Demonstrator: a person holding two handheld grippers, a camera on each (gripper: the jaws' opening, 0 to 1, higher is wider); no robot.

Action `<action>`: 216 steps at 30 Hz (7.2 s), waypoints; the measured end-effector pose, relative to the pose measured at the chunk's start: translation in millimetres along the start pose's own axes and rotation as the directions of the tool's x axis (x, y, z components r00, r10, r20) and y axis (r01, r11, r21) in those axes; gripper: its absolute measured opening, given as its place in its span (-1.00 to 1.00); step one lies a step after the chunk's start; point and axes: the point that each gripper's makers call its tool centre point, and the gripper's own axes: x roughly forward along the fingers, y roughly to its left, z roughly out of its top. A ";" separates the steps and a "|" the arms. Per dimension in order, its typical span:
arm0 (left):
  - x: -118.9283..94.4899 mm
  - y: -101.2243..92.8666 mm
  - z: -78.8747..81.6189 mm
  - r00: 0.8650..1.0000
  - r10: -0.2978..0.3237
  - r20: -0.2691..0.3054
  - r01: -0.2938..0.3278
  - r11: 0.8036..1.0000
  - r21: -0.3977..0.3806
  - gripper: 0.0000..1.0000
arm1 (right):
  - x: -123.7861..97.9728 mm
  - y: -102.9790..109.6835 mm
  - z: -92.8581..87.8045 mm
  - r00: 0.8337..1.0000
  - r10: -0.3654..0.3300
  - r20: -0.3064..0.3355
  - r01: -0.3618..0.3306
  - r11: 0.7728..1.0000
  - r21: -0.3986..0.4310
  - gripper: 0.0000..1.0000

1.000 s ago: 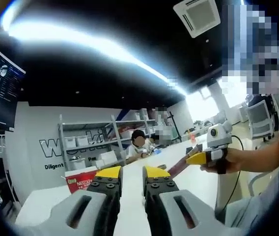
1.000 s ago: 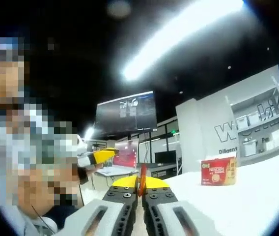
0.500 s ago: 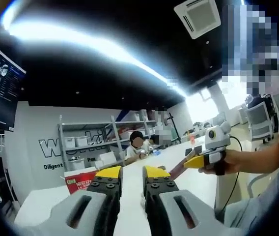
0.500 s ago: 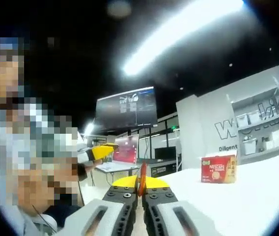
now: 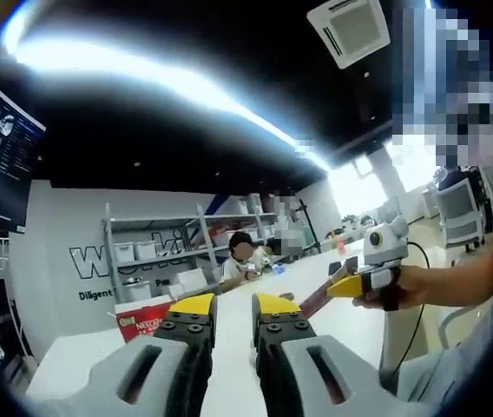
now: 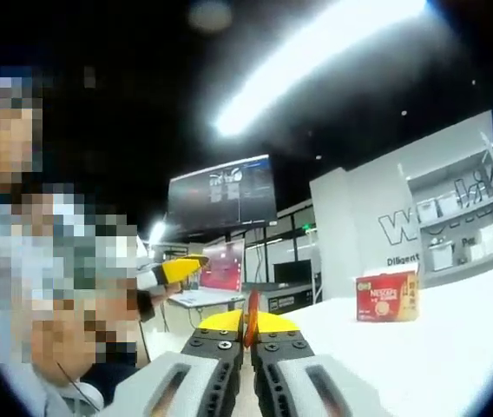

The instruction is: Tear open the coffee pouch, take out the coffee, and pour the coffee from the pouch into the cup

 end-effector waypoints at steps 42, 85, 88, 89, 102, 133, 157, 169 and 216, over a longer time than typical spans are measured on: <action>-1.5 2.0 0.5 1.000 0.004 -0.002 -0.004 1.000 -0.006 -0.62 | 3.2 -3.4 0.0 1.000 -0.002 -0.006 0.002 1.000 0.005 -0.92; -2.9 15.5 -6.0 1.000 0.019 -0.015 -0.019 1.000 -0.011 -0.61 | 4.9 0.1 5.8 0.999 0.021 -0.030 -0.020 1.000 0.008 -0.89; -3.5 16.8 -6.5 1.000 0.021 -0.016 -0.021 1.000 -0.010 -0.61 | 5.4 -0.4 6.2 0.999 0.014 -0.050 -0.014 1.000 -0.009 -0.89; -3.6 17.3 -6.4 1.000 0.022 -0.015 -0.022 1.000 -0.011 -0.61 | 5.0 -0.5 8.3 0.999 0.017 -0.047 -0.017 1.000 -0.012 -0.89; -3.4 17.3 -7.0 1.000 0.024 -0.015 -0.025 1.000 -0.013 -0.61 | 7.5 0.3 8.0 0.998 0.035 -0.049 -0.035 0.999 0.002 -0.89; -5.1 18.9 -6.6 0.999 0.028 -0.017 -0.028 1.000 -0.010 -0.62 | 12.1 1.1 7.0 0.993 0.052 -0.106 -0.054 0.999 -0.009 -0.89; 47.2 -78.8 -13.9 0.978 -0.156 -0.140 0.196 0.912 0.359 -0.35 | 13.4 3.9 24.7 0.989 0.050 -0.138 -0.054 0.998 -0.029 -0.89; 62.2 -86.8 -32.7 0.980 -0.093 -0.178 0.168 0.865 0.473 -0.57 | 10.4 9.6 22.6 0.982 0.065 -0.175 -0.070 0.997 -0.023 -0.87; 56.5 -59.8 -17.9 0.997 -0.032 -0.077 0.056 0.935 0.350 -0.70 | 40.6 14.9 83.4 0.996 0.028 0.088 -0.021 0.996 -0.085 -0.89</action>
